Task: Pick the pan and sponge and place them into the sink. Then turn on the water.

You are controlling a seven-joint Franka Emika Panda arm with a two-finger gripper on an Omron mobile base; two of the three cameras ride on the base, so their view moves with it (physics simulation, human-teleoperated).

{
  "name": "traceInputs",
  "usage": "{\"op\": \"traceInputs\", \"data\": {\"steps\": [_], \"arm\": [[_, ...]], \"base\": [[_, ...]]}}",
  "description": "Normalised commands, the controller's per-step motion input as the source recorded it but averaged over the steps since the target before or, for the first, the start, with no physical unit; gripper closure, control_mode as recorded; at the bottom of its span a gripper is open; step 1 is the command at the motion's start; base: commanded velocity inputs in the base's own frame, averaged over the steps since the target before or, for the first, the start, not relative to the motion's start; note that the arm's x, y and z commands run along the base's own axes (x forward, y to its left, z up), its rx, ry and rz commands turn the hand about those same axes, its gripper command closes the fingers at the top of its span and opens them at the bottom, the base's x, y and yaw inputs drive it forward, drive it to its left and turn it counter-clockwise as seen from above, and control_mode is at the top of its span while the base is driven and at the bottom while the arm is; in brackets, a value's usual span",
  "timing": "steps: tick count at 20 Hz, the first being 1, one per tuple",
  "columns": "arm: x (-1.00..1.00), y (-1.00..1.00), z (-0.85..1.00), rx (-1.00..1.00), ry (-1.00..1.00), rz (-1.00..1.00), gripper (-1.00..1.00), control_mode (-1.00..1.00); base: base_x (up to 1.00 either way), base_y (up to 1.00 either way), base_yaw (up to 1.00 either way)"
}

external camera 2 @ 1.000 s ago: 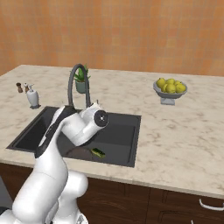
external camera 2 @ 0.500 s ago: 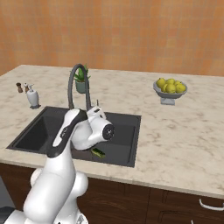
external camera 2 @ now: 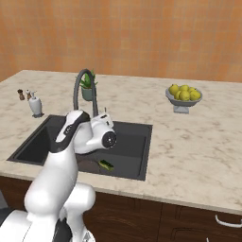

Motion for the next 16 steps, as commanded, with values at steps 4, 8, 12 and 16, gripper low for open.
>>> {"op": "traceInputs", "data": {"steps": [4, 8, 12, 16], "arm": [[0.22, 0.00, 0.00, 0.13, -0.04, 0.00, -1.00, -1.00], [0.24, 0.00, 0.00, 0.13, -0.03, 0.00, -1.00, -1.00], [0.14, 0.00, 0.00, 0.02, 0.00, 0.00, -1.00, -1.00], [0.19, -0.11, -0.01, 0.00, 0.00, 0.00, -1.00, -1.00]], "base": [[0.00, 0.00, 0.00], [0.00, 0.00, 0.00], [0.00, 0.00, 0.00], [0.00, 0.00, 0.00]]}}
